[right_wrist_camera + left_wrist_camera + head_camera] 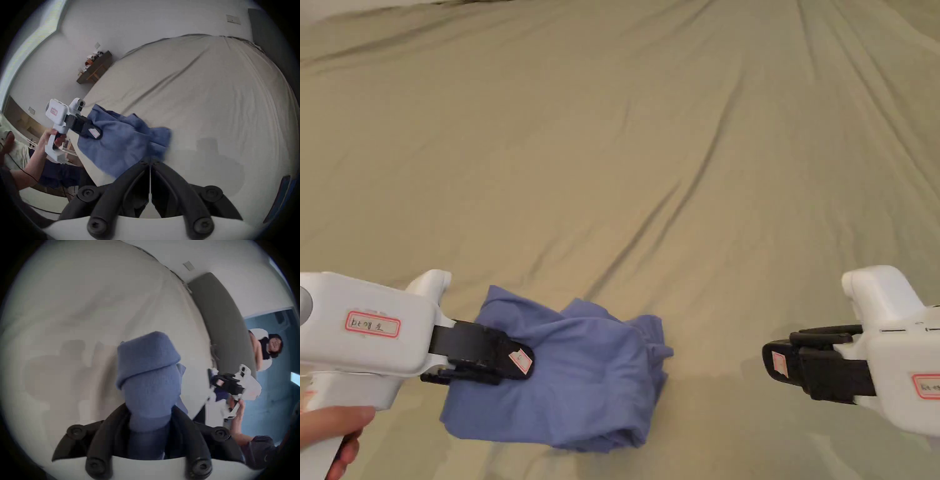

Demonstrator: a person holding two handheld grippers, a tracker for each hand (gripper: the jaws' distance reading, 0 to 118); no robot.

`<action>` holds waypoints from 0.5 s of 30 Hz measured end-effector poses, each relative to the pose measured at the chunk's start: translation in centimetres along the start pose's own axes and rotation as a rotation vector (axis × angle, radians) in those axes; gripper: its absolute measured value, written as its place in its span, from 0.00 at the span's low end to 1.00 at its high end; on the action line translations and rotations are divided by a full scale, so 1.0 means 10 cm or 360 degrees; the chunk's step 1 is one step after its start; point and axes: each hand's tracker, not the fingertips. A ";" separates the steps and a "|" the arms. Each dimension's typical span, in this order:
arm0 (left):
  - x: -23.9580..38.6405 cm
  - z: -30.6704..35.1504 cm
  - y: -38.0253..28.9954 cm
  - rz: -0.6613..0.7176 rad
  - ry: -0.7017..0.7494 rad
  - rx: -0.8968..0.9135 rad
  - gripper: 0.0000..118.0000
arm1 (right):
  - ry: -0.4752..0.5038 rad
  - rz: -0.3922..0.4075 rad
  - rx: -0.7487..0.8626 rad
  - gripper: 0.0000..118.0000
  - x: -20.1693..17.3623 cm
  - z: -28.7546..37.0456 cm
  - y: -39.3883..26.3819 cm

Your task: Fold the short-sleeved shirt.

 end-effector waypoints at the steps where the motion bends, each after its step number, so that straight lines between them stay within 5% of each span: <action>1: -0.13 0.18 0.03 -0.0006 0.0070 0.0019 0.20 | -0.0001 0.0009 -0.0002 0.03 -0.06 -0.04 0.02; 8: -1.26 0.89 0.19 0.0218 0.0498 -0.0007 0.20 | 0.0004 0.0074 -0.0104 0.03 -0.45 -0.40 0.09; 13: -1.85 1.05 0.17 0.0496 0.0440 0.0030 0.19 | -0.0017 0.0130 -0.0211 0.03 -0.61 -0.59 0.12; 14: -1.92 1.06 0.14 0.0563 0.0462 0.0062 0.22 | -0.0018 0.0134 -0.0216 0.03 -0.61 -0.61 0.13; 15: -1.98 1.09 0.09 0.0613 0.0547 0.0130 0.39 | -0.0013 0.0138 -0.0223 0.03 -0.62 -0.63 0.15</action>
